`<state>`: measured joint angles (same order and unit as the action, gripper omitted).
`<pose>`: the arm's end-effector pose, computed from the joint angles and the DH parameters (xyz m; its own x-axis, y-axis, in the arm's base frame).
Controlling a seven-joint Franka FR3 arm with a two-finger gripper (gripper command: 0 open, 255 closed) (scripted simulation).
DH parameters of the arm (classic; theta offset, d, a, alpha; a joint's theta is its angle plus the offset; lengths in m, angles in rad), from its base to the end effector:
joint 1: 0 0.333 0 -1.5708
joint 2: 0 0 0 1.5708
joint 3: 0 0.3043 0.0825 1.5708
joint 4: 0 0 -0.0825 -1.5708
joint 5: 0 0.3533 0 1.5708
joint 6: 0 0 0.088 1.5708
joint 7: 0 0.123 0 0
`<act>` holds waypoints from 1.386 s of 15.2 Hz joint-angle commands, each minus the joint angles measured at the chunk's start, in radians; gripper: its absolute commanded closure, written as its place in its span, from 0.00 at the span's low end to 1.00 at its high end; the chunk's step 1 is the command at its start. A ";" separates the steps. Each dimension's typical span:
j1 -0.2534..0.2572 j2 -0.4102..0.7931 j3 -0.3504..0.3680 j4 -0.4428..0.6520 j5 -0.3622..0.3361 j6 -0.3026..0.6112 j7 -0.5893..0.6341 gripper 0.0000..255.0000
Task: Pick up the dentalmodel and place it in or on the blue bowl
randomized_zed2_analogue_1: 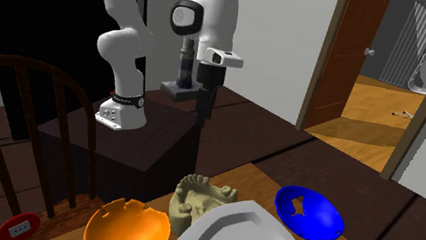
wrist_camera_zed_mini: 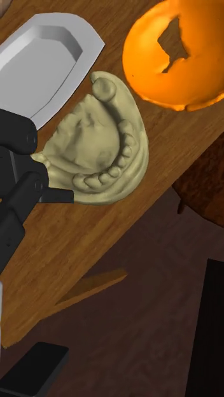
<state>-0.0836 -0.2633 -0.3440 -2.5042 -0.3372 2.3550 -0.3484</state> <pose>0.3898 -0.1856 0.3752 0.9875 0.1554 0.0244 0.1479 -0.9701 0.1923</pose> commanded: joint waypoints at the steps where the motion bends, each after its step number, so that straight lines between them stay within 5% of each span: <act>1: -0.001 0.089 -0.024 0.030 0.004 0.069 -0.032 0.00; 8: -0.026 0.378 -0.068 0.162 0.088 0.250 -0.173 0.00; 21: -0.052 0.483 -0.056 0.170 0.133 0.346 -0.204 0.00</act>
<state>-0.1356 0.2195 -0.4006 -2.3350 -0.2048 2.7002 -0.5520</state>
